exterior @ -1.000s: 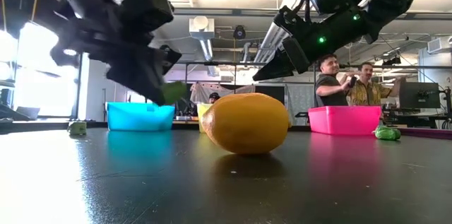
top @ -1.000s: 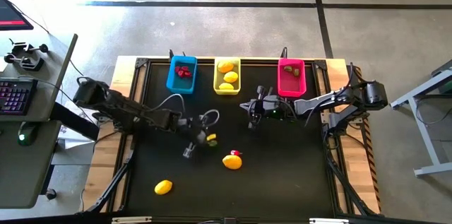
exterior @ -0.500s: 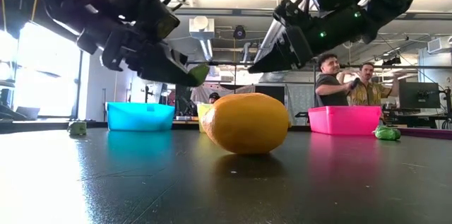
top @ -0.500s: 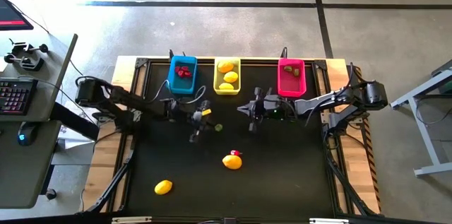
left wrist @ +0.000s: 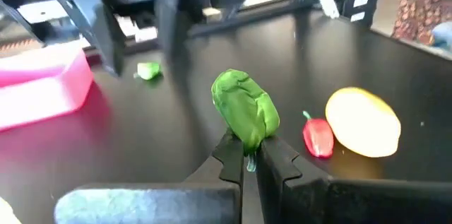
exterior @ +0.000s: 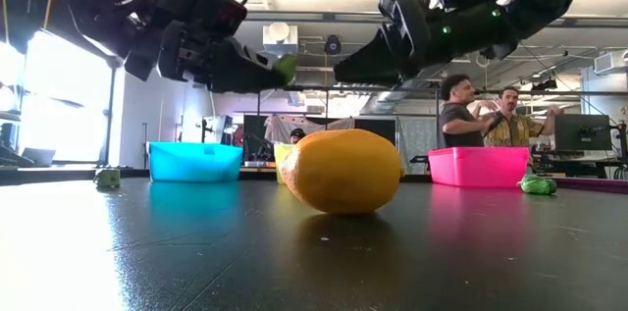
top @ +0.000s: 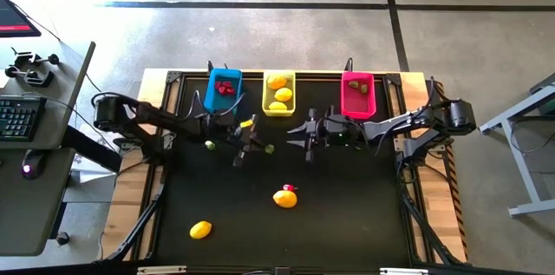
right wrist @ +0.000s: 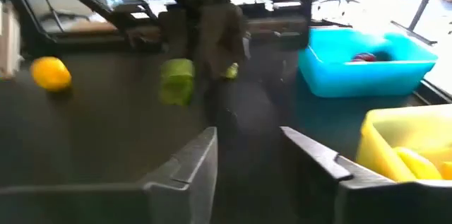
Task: Sort produce into baskets
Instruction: Put the green bell pepper into the pink bin
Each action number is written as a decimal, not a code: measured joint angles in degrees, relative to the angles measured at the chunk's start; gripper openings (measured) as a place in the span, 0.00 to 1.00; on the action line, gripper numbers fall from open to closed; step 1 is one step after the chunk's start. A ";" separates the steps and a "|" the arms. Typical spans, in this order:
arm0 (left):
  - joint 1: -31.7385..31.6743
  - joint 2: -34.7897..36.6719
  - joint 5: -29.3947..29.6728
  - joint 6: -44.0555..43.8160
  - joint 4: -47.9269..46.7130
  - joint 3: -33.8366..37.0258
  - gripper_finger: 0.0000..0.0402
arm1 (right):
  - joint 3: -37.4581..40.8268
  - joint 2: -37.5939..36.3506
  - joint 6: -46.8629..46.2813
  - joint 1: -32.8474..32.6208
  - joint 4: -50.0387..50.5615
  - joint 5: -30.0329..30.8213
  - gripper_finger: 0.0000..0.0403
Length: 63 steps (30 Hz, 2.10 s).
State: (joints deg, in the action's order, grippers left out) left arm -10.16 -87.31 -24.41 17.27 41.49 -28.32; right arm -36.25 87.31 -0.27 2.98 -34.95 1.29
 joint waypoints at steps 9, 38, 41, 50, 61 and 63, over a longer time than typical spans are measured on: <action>-1.17 0.00 -3.64 -0.64 0.66 -0.02 0.00 | -5.84 2.23 -1.33 -2.87 0.35 -1.61 0.47; -1.07 -0.04 -0.04 -3.70 4.15 0.00 0.00 | -14.10 8.37 -2.26 -4.07 6.77 1.59 0.03; -1.04 -0.04 0.82 -4.23 4.14 0.04 0.01 | -14.10 8.37 -2.29 -4.07 6.81 1.61 0.03; -1.02 -0.04 3.28 -6.13 3.83 -0.04 0.19 | -14.10 7.26 -1.57 -3.97 7.09 1.85 0.03; -1.09 -0.04 7.75 -6.72 3.46 -0.04 0.34 | -14.10 0.75 1.69 -2.56 13.20 7.55 0.02; -1.07 -0.04 7.72 -6.72 3.42 -0.04 0.34 | -14.10 -1.67 1.81 -1.74 17.07 10.27 0.02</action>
State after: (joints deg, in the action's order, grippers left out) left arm -11.22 -87.35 -16.69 10.55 44.91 -28.36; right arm -50.35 85.64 1.54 1.24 -17.88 11.55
